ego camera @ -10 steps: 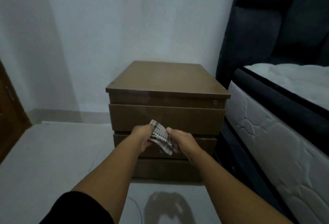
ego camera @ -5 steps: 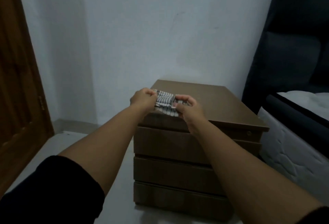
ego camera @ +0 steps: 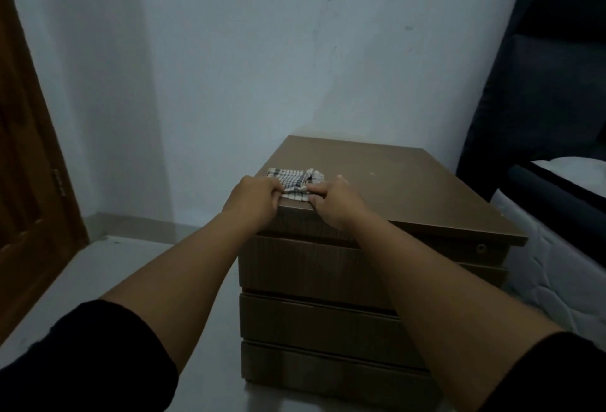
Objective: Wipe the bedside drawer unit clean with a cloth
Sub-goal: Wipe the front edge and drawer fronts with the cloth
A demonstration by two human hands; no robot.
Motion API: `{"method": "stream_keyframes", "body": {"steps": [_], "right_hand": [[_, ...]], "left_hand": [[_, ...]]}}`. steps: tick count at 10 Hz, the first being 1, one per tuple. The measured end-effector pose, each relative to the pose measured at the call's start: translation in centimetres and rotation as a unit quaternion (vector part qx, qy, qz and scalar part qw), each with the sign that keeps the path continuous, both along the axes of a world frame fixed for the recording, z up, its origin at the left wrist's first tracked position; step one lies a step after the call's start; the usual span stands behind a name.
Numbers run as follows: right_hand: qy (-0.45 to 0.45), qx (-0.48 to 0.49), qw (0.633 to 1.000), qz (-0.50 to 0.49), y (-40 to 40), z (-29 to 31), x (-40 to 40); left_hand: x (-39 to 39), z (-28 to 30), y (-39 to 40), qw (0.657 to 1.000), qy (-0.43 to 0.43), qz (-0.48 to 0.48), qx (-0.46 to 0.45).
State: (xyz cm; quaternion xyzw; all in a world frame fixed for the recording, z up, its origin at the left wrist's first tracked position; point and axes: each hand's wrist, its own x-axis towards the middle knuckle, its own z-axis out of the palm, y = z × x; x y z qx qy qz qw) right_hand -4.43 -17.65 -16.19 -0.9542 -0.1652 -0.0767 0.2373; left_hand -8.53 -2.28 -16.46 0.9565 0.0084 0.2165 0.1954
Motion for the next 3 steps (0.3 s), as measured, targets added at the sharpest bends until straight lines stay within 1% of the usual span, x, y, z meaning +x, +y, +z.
{"method": "stream_keyframes", "body": {"steps": [1, 2, 3], "right_hand": [[0.024, -0.008, 1.0, 0.009, -0.3, 0.1, -0.1], [0.032, -0.072, 0.997, 0.018, -0.4, 0.0, -0.6], [-0.078, -0.042, 0.996, 0.007, -0.9, -0.6, -1.9]], "left_hand": [[0.2, -0.2, 0.2, 1.0, 0.013, 0.005, 0.004], [0.0, -0.3, 0.0, 0.999, 0.044, 0.013, -0.008], [-1.0, -0.6, -0.9, 0.999, -0.008, 0.004, -0.048]]}}
